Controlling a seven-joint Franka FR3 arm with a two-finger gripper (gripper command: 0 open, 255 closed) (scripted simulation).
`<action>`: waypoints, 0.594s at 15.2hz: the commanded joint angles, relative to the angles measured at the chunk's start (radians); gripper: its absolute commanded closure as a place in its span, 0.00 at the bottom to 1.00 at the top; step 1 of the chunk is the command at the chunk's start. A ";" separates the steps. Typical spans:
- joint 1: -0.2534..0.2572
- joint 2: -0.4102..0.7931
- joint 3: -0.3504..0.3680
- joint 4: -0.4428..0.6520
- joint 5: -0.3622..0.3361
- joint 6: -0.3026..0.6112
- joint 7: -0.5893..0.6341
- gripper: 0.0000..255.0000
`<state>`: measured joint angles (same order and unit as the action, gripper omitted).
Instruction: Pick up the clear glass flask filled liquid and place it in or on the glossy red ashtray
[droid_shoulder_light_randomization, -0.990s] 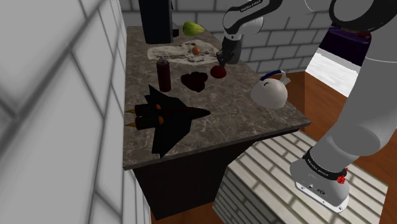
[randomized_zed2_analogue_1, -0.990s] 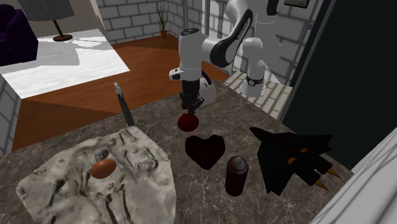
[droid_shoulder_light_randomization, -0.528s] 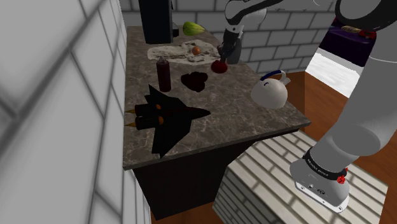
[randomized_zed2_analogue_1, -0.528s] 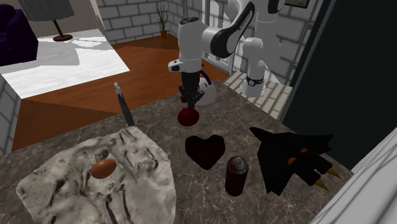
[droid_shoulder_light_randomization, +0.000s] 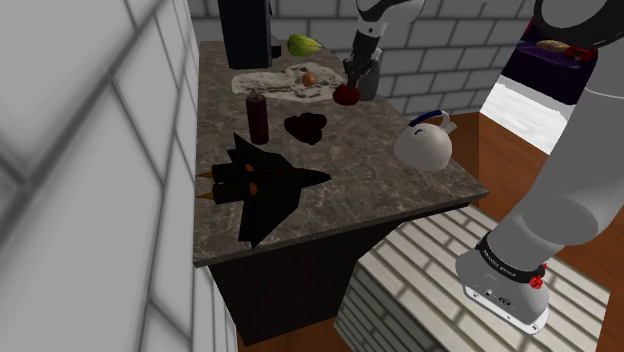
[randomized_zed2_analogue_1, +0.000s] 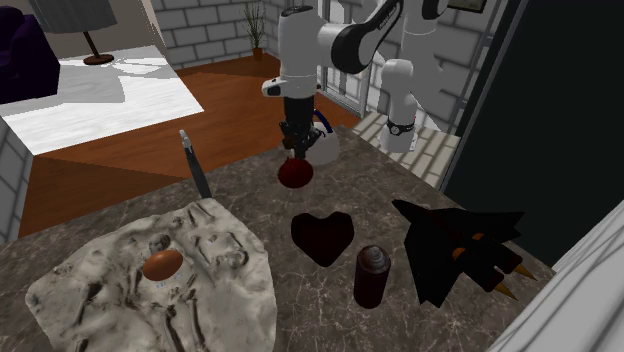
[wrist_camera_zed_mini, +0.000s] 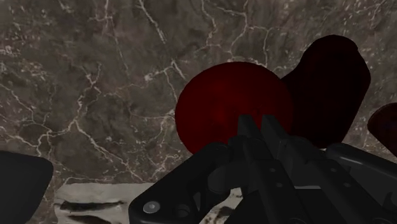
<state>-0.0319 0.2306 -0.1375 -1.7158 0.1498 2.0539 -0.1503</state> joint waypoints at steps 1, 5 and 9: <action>0.013 0.008 0.007 0.026 -0.004 -0.015 0.024 1.00; 0.062 0.058 0.034 0.111 -0.018 -0.042 0.111 1.00; 0.111 0.123 0.058 0.221 -0.032 -0.079 0.194 1.00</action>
<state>0.0671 0.3386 -0.0853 -1.5224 0.1215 1.9847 0.0216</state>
